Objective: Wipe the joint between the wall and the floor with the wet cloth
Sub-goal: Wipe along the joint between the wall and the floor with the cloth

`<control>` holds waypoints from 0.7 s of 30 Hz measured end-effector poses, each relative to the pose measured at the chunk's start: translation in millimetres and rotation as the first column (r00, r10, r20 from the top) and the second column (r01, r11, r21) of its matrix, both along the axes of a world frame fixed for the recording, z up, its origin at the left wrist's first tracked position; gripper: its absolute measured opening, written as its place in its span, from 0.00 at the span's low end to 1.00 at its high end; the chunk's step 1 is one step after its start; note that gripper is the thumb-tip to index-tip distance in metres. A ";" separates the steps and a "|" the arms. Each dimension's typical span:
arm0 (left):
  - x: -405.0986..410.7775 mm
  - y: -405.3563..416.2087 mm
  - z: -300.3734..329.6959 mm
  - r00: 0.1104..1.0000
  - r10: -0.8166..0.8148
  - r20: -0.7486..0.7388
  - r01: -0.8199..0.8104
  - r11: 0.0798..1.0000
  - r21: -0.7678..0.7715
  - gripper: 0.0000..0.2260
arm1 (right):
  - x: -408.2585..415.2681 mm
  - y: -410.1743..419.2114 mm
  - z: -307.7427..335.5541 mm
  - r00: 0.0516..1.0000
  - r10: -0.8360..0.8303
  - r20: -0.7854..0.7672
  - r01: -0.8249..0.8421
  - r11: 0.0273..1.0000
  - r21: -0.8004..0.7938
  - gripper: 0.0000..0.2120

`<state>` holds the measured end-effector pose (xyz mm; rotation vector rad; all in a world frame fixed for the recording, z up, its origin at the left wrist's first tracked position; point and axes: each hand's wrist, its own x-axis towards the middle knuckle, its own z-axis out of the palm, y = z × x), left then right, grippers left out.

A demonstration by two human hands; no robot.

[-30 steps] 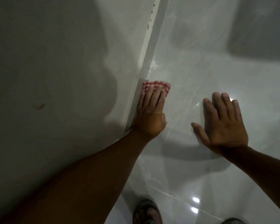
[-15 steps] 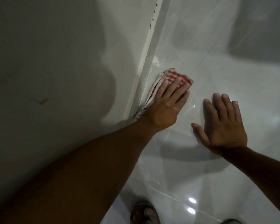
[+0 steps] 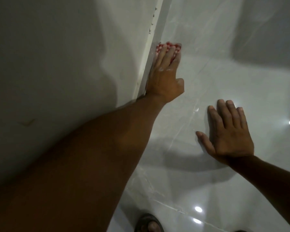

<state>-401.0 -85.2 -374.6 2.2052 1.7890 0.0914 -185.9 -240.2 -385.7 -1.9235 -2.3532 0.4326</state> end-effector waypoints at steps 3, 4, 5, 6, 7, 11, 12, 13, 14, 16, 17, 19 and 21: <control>-3.7 0.0 8.3 0.993 0.049 0.104 -0.046 0.998 -0.034 0.39 | -1.7 0.0 0.3 1.000 0.002 -0.003 -0.002 1.000 -0.002 0.40; -5.3 -3.9 9.1 0.990 0.050 0.129 -0.044 0.998 -0.044 0.40 | -1.4 -0.2 0.0 1.000 0.002 0.000 -0.002 1.000 -0.009 0.40; -6.9 -10.6 9.3 0.988 0.050 0.149 -0.043 0.998 -0.055 0.41 | -0.7 -0.3 0.3 1.000 -0.002 0.006 0.002 1.000 -0.020 0.41; -8.7 -21.2 8.6 0.986 0.051 0.158 -0.041 0.997 -0.062 0.42 | 0.1 0.0 0.4 1.000 -0.005 0.011 0.005 0.999 -0.034 0.41; -11.9 -35.9 7.3 0.986 0.052 0.156 -0.042 0.997 -0.066 0.43 | 0.0 -0.2 0.6 1.000 -0.005 0.014 0.005 0.999 -0.045 0.41; -32.9 -112.5 7.2 0.977 0.069 0.201 -0.064 0.998 -0.029 0.43 | -1.1 -0.5 0.2 1.000 -0.007 -0.009 0.006 0.999 -0.037 0.41; -37.5 -130.0 6.8 0.973 0.057 0.223 -0.057 0.998 -0.004 0.42 | -1.0 -0.8 0.0 1.000 -0.006 -0.016 0.006 0.999 -0.034 0.41; -40.9 -145.7 6.4 0.973 0.044 0.228 -0.051 0.999 0.021 0.41 | -1.3 -1.5 -0.3 1.000 -0.007 -0.021 0.006 1.000 -0.028 0.41; -42.6 -158.1 4.8 0.976 0.043 0.214 -0.052 0.998 0.039 0.40 | -1.5 -1.8 -1.1 1.000 -0.008 -0.024 0.008 1.000 -0.019 0.41; -43.1 -174.7 0.9 0.988 0.063 0.143 -0.072 0.996 0.060 0.37 | -2.4 -3.6 -0.7 0.999 -0.007 -0.033 0.007 1.000 -0.003 0.40; -41.9 -177.0 -1.5 0.992 0.069 0.102 -0.077 0.994 0.072 0.35 | -2.2 -3.2 -0.4 0.999 -0.010 -0.038 0.010 1.000 0.001 0.40; -40.3 -173.9 -4.2 0.997 0.067 0.050 -0.071 0.993 0.094 0.32 | -1.6 -2.2 -0.7 0.999 -0.013 -0.038 0.013 1.000 0.000 0.40; -39.9 -168.8 -2.3 0.997 0.063 0.050 -0.066 0.995 0.070 0.33 | -1.7 -1.7 -0.7 0.999 -0.007 -0.039 0.006 1.000 -0.011 0.40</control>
